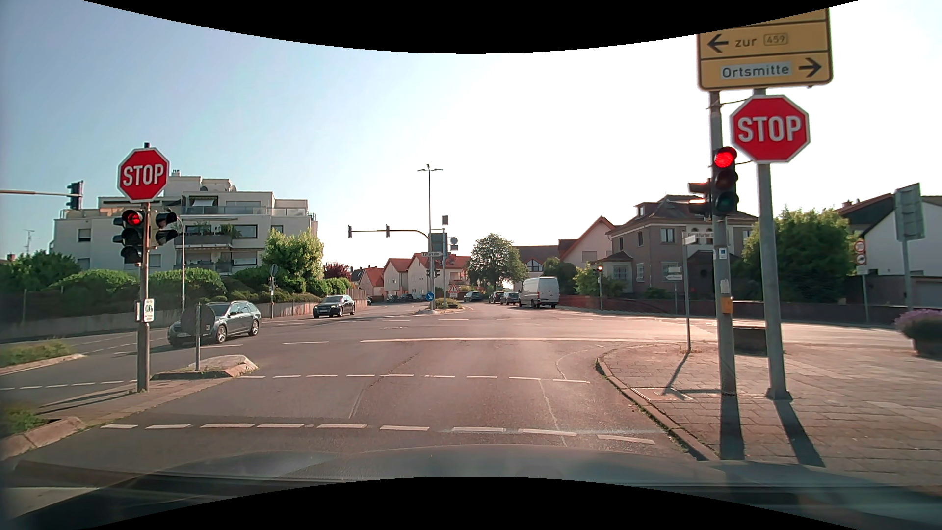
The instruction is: Follow the waypoints while adhering to traffic rules and regulations
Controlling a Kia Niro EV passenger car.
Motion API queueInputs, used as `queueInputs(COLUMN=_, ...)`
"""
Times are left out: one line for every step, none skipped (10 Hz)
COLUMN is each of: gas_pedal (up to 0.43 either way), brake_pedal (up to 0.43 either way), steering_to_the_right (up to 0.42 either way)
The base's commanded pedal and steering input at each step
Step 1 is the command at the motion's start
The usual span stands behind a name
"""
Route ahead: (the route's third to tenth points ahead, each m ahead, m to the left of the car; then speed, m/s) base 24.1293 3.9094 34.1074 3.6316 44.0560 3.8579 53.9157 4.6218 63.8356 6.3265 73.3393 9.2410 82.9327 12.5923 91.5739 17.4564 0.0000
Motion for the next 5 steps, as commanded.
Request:
queueInputs(gas_pedal=0.000, brake_pedal=0.238, steering_to_the_right=-0.001)
queueInputs(gas_pedal=0.000, brake_pedal=0.238, steering_to_the_right=-0.001)
queueInputs(gas_pedal=0.000, brake_pedal=0.238, steering_to_the_right=-0.001)
queueInputs(gas_pedal=0.000, brake_pedal=0.238, steering_to_the_right=-0.001)
queueInputs(gas_pedal=0.000, brake_pedal=0.238, steering_to_the_right=-0.001)
